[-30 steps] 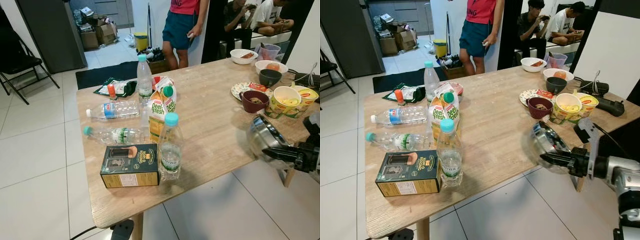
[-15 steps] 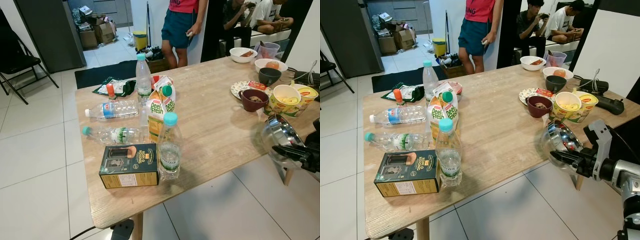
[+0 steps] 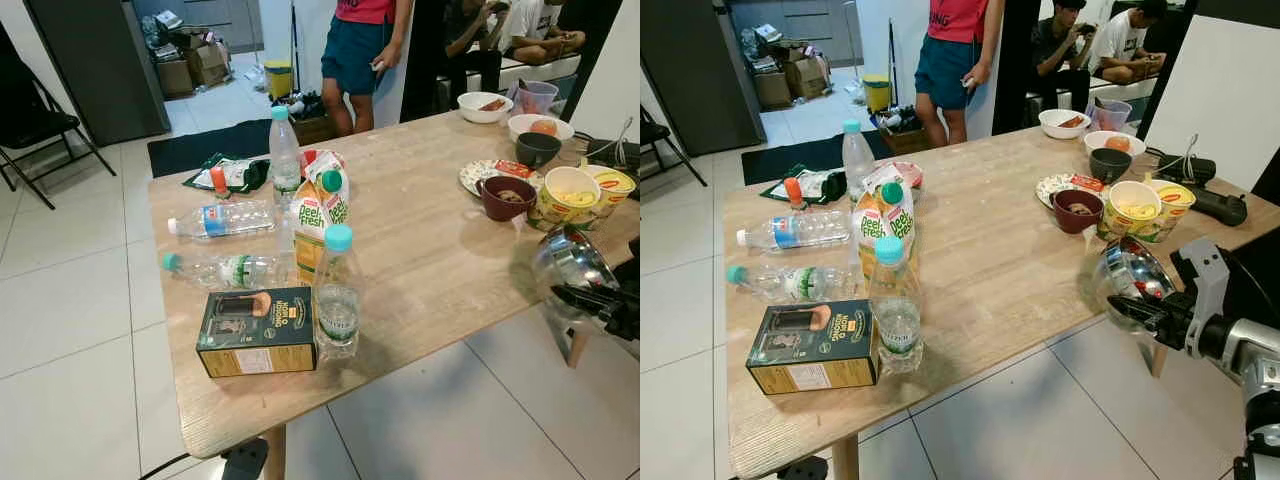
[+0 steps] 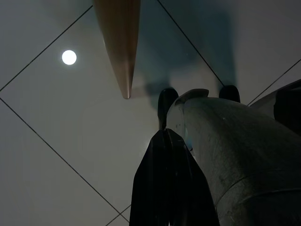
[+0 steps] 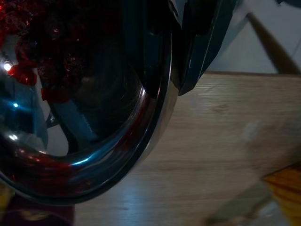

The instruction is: Restocking fridge

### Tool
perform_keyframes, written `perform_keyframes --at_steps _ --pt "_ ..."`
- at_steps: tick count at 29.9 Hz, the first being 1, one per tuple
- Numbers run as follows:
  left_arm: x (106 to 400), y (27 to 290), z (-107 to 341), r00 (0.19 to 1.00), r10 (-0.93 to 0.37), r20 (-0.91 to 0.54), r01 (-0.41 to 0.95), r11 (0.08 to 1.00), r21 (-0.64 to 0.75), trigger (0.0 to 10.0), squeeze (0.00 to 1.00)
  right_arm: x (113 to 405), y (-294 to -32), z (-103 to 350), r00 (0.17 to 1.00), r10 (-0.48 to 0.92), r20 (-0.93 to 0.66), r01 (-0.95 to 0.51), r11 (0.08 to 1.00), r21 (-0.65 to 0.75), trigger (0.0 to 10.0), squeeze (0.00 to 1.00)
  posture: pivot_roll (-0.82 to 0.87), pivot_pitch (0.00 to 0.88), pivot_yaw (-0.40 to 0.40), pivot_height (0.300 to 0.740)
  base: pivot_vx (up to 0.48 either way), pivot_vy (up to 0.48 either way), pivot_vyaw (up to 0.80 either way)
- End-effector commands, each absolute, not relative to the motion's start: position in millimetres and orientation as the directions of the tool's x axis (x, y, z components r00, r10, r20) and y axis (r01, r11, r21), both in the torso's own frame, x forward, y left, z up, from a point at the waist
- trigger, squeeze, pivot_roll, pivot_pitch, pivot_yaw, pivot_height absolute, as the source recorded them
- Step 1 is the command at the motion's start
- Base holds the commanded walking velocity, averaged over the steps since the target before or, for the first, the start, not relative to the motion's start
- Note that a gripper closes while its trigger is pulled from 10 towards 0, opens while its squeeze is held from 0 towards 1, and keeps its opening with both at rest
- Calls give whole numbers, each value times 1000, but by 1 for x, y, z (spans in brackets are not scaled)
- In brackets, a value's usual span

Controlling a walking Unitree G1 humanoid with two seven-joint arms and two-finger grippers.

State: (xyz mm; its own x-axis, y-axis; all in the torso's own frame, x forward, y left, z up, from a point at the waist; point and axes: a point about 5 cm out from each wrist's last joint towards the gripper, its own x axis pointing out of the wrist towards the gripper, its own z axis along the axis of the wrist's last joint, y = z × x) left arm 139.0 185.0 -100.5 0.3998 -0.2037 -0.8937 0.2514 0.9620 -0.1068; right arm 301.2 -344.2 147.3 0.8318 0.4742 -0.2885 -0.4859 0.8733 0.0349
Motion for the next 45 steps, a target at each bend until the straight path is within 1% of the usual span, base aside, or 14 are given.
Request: perform_keyframes --at_steps 1,8,12,13,15,17,18,21,30,33,37,42,43,45 --pt "127 189 -104 348 -198 -916 267 958 -106 10000 0 308 -344 158 867 443 -228 -456 890 -7 10000 0 81 0 -15 740 0 0 0" --pt "127 189 -104 348 -199 -916 266 958 -107 10000 0 314 -346 165 904 384 -187 -398 916 -44 10000 0 83 0 -15 740 0 0 0" --pt "127 189 -104 348 -199 -916 267 958 -107 10000 0 316 -350 169 926 337 -173 -353 932 -78 10000 0 82 0 -14 740 0 0 0" --pt "127 189 -104 348 -200 -916 268 957 -107 10000 0 316 -352 170 936 304 -177 -324 941 -99 10000 0 81 0 -15 740 0 0 0" --pt "127 189 -104 348 -200 -916 268 957 -107 10000 0 316 -352 170 936 304 -177 -324 941 -99 10000 0 81 0 -15 740 0 0 0" --pt "127 189 -104 347 -200 -916 268 957 -107 10000 0 317 -355 169 953 233 -191 -263 954 -148 10000 0 80 0 -14 740 0 0 0" --pt "127 189 -104 347 -200 -916 268 957 -107 10000 0 317 -355 169 953 233 -191 -263 954 -148 10000 0 80 0 -14 740 0 0 0" --pt "127 190 -104 347 -200 -916 268 957 -108 10000 0 318 -357 166 965 169 -200 -208 958 -195 10000 0 80 0 -14 740 0 0 0" --pt "127 190 -104 345 -199 -917 273 956 -105 10000 0 319 -359 162 968 97 -233 -159 951 -265 10000 0 82 0 -15 740 0 0 0" --pt "127 190 -104 345 -199 -917 276 956 -104 10000 0 318 -362 160 964 54 -259 -136 941 -308 10000 0 83 0 -16 740 0 0 0" --pt "127 190 -104 343 -200 -918 282 954 -102 10000 0 316 -367 154 953 -41 -300 -84 916 -393 10000 0 82 0 -17 740 0 0 0" --pt "126 190 -104 342 -200 -918 284 953 -102 10000 0 314 -368 147 944 -78 -321 -64 910 -409 10000 0 83 0 -17 740 0 0 0" --pt "126 190 -104 342 -201 -918 284 953 -102 10000 0 312 -370 141 931 -118 -345 -47 899 -435 10000 0 82 0 -16 740 0 0 0" --pt "126 189 -104 342 -201 -918 284 953 -103 10000 0 309 -370 135 918 -149 -368 -40 888 -458 10000 0 81 0 -16 740 0 0 0"
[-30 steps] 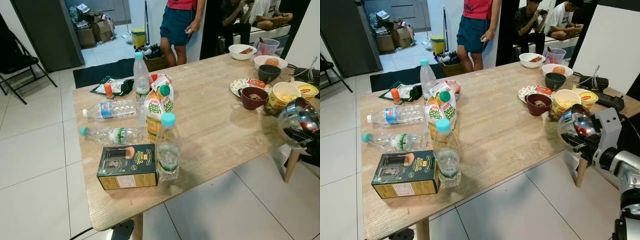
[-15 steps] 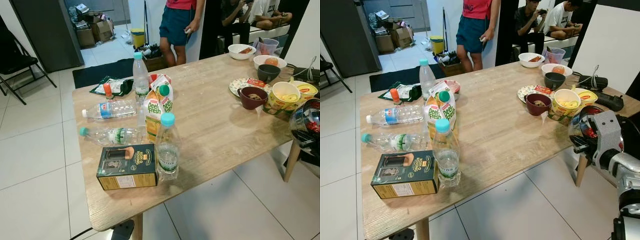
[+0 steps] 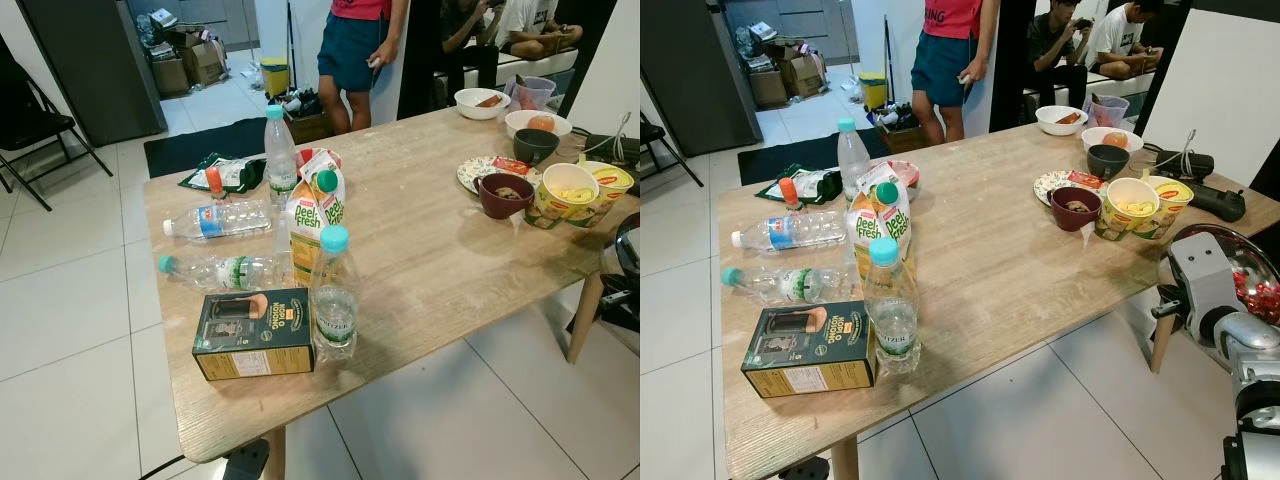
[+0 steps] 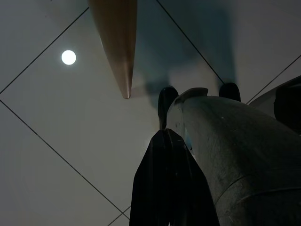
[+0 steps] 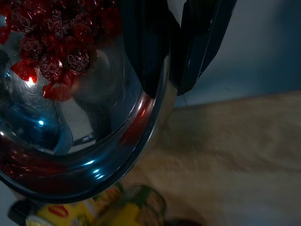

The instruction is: Restocking fridge

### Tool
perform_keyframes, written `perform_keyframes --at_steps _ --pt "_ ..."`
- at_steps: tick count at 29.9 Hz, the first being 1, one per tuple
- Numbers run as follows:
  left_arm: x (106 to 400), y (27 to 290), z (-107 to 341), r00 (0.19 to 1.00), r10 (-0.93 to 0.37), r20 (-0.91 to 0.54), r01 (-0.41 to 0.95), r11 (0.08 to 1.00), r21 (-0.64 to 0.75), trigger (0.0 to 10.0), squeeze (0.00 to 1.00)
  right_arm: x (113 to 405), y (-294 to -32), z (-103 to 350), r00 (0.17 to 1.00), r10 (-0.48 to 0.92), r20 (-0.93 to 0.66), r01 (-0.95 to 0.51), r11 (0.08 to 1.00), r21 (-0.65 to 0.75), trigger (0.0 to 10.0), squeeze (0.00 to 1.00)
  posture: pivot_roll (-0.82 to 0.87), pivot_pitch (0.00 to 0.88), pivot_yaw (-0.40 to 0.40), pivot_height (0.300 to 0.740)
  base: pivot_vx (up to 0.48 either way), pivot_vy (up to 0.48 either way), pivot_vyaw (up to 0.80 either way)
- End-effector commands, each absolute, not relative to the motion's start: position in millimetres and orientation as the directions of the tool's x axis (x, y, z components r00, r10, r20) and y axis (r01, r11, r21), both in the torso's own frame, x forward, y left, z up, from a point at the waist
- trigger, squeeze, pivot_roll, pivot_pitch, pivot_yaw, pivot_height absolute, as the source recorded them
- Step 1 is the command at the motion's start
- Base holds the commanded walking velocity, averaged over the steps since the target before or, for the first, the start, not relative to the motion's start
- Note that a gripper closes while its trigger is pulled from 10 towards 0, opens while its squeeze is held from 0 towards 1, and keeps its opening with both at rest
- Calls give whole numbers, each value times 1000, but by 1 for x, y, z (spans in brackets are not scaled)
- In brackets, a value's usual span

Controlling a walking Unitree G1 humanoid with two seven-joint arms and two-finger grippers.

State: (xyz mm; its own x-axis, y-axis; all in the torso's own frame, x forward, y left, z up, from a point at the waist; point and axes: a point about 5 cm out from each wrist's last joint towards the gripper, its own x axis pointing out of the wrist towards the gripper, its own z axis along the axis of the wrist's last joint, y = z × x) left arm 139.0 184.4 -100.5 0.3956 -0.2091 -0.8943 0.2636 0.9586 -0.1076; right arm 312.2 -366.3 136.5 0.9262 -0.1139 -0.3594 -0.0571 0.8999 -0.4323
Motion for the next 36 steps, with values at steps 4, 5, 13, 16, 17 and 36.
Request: perform_keyframes --at_steps 4,5,13,16,17,36 --pt "126 189 -104 343 -202 -918 282 954 -104 10000 0 306 -370 126 901 -174 -398 -34 886 -463 10000 0 82 0 -16 740 0 0 0" --pt "127 189 -104 343 -202 -917 280 954 -105 10000 0 304 -370 121 889 -188 -418 -41 875 -482 10000 0 82 0 -16 740 0 0 0" --pt "127 189 -104 346 -200 -916 274 956 -105 10000 0 285 -374 90 798 -280 -533 -116 797 -592 10000 0 78 0 -19 740 0 0 0" --pt "127 189 -104 347 -200 -916 275 956 -104 10000 0 266 -374 65 733 -335 -592 -166 756 -633 10000 0 79 0 -20 740 0 0 0" --pt "127 189 -104 347 -200 -916 275 956 -104 10000 0 262 -374 60 720 -347 -601 -171 750 -638 10000 0 81 0 -21 740 0 0 0" --pt "127 190 -104 347 -197 -917 276 956 -101 10000 0 194 -343 -23 499 -317 -806 -262 831 -490 10000 0 74 0 -18 740 0 0 0"
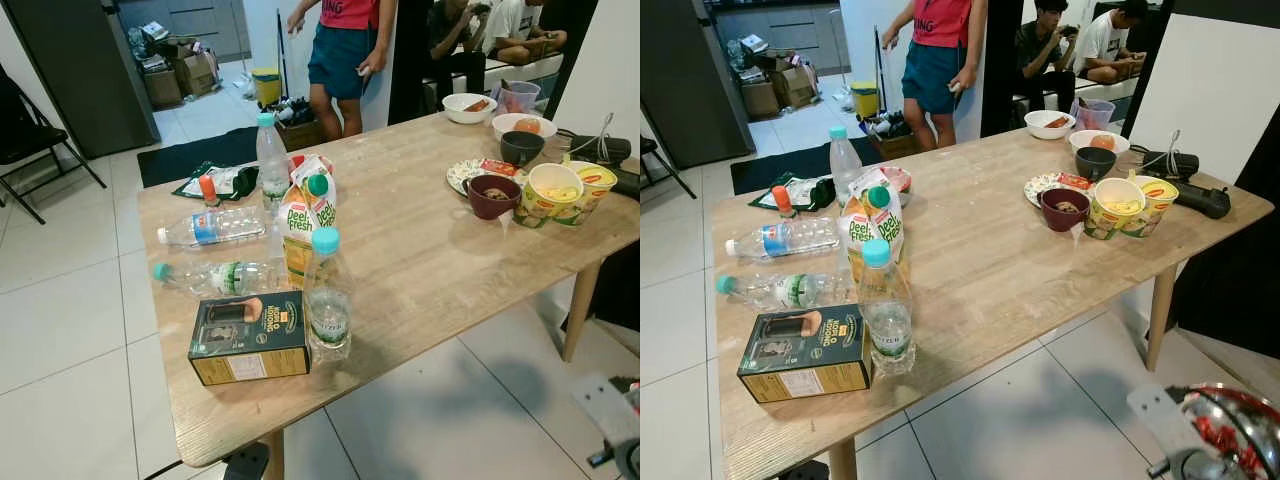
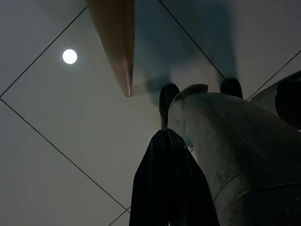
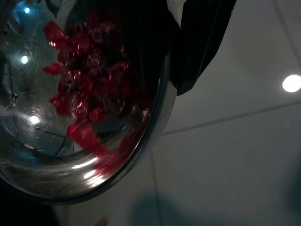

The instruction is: Restocking fridge

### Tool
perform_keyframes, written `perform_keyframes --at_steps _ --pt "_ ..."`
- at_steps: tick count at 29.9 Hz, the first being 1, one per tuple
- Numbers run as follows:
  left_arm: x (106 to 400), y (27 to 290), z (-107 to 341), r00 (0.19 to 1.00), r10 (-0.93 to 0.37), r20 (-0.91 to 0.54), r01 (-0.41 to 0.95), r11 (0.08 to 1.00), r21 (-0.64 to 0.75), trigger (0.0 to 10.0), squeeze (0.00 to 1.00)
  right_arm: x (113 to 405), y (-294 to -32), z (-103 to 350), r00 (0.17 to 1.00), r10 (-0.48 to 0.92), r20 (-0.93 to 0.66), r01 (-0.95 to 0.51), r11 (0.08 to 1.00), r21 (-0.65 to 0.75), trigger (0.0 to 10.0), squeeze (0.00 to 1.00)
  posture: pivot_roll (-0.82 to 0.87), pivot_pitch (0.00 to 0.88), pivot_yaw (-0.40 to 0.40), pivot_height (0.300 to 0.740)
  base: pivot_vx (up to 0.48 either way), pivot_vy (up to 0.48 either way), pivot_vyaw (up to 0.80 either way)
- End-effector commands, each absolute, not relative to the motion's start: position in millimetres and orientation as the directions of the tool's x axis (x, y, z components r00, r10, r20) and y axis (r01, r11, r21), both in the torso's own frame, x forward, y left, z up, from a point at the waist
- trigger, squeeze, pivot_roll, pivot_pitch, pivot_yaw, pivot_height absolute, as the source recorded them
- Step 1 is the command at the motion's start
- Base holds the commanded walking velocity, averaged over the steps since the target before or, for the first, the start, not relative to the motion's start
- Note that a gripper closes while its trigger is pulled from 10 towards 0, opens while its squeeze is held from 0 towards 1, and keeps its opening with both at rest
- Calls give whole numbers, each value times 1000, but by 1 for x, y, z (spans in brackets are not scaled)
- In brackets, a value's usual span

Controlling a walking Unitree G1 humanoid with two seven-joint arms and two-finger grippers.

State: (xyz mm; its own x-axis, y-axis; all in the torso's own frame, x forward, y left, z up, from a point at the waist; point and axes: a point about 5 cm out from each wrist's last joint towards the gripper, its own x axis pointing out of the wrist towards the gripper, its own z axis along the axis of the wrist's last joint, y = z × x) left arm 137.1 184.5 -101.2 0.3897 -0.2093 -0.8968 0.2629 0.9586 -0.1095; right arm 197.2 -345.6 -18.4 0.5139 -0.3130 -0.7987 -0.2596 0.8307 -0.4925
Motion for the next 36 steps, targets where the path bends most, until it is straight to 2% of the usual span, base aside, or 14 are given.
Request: perform_keyframes --at_steps 1,9,24,28,36 --pt "127 190 -104 347 -196 -917 276 956 -100 10000 0 188 -339 -28 483 -311 -819 -268 838 -476 10000 0 75 0 -18 740 0 0 0" --pt "127 190 -104 348 -190 -918 276 957 -93 10000 0 166 -323 -50 420 -284 -862 -245 879 -409 10000 0 77 0 -26 740 0 0 0" --pt "125 193 -105 352 -133 -927 241 969 -47 10000 0 135 -268 -87 341 -192 -920 -243 927 -284 10000 0 79 0 -26 740 0 0 0" --pt "125 193 -105 349 -127 -928 252 967 -37 10000 0 129 -253 -93 330 -172 -928 -216 943 -252 10000 0 78 0 -26 740 0 0 0" --pt "126 191 -106 352 -130 -927 243 969 -43 10000 0 126 -241 -98 328 -137 -935 -219 951 -216 10000 0 80 0 -37 740 0 0 0"
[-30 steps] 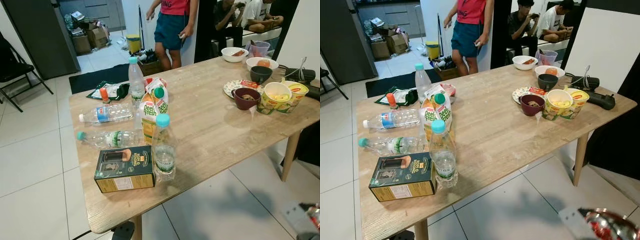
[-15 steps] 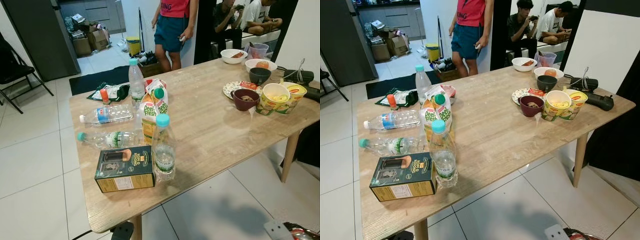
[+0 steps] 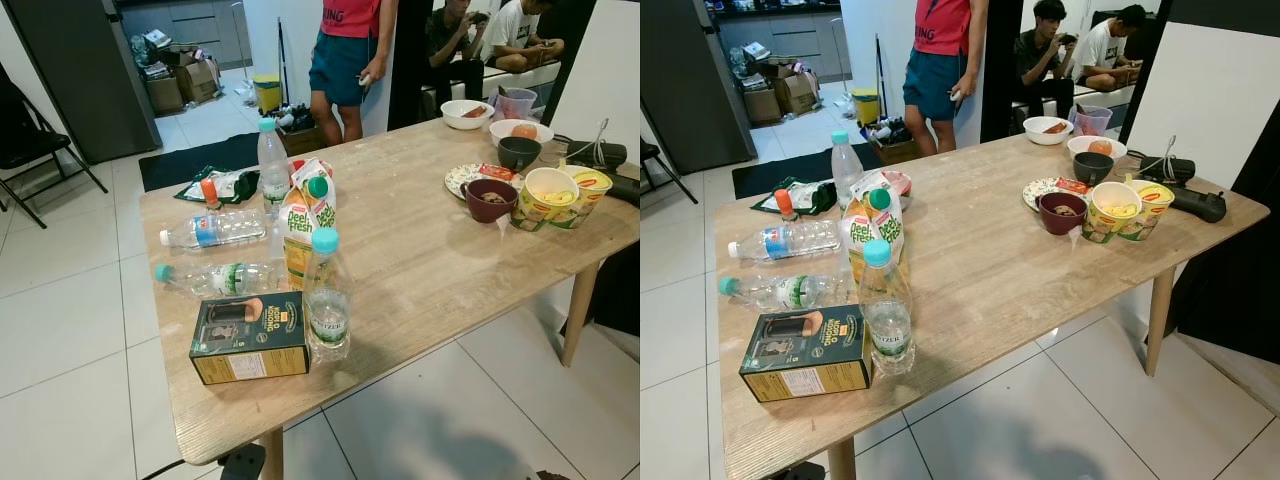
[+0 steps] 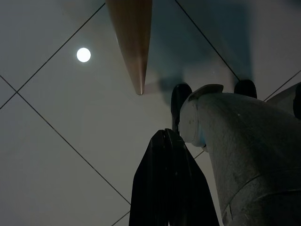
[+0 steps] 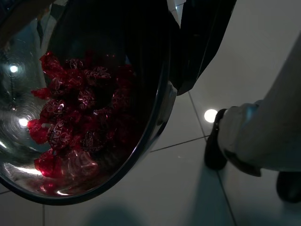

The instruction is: Restocking fridge

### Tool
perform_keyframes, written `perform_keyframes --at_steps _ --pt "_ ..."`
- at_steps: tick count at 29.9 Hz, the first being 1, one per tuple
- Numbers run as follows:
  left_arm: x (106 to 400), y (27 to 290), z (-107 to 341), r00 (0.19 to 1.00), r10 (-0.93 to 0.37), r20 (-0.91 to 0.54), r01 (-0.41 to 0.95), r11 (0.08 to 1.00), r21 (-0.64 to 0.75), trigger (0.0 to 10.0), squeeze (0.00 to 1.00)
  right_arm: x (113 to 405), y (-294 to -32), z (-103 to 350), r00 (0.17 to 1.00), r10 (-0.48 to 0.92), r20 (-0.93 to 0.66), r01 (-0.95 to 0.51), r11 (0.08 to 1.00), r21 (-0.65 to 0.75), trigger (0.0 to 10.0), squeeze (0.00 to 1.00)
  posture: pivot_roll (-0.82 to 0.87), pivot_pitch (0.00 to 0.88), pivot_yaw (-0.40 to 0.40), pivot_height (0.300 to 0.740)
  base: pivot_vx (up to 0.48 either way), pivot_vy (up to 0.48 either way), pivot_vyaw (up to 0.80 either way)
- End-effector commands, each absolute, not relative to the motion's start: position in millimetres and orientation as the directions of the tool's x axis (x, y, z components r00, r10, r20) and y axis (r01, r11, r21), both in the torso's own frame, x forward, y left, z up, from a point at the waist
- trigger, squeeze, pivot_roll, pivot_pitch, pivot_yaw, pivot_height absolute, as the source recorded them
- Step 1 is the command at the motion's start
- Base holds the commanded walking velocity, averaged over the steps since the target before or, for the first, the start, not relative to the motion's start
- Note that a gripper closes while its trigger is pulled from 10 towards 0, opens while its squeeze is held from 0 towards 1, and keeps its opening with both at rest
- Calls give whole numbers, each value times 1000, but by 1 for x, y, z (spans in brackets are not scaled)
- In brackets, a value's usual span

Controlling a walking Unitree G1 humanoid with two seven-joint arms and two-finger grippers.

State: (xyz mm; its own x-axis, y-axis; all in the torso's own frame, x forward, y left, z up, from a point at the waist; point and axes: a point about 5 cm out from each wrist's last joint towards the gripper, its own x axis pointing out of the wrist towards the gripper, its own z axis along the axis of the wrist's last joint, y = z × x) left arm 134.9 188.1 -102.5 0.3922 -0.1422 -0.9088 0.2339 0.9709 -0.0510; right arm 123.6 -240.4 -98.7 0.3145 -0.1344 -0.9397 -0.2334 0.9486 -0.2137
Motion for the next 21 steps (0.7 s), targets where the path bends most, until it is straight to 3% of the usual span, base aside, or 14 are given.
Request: perform_keyframes --at_steps 1,12,21 --pt "126 191 -106 352 -130 -927 242 969 -44 10000 0 126 -240 -98 328 -135 -935 -229 949 -217 10000 0 82 0 -41 740 0 0 0" --pt "125 192 -106 348 -123 -929 224 974 -44 10000 0 126 -239 -98 323 -137 -937 -258 939 -226 10000 0 79 0 -41 740 0 0 0" --pt "125 193 -106 345 -121 -931 232 972 -40 10000 0 123 -235 -100 313 -137 -940 -264 938 -225 10000 0 78 0 -34 740 -275 0 0"
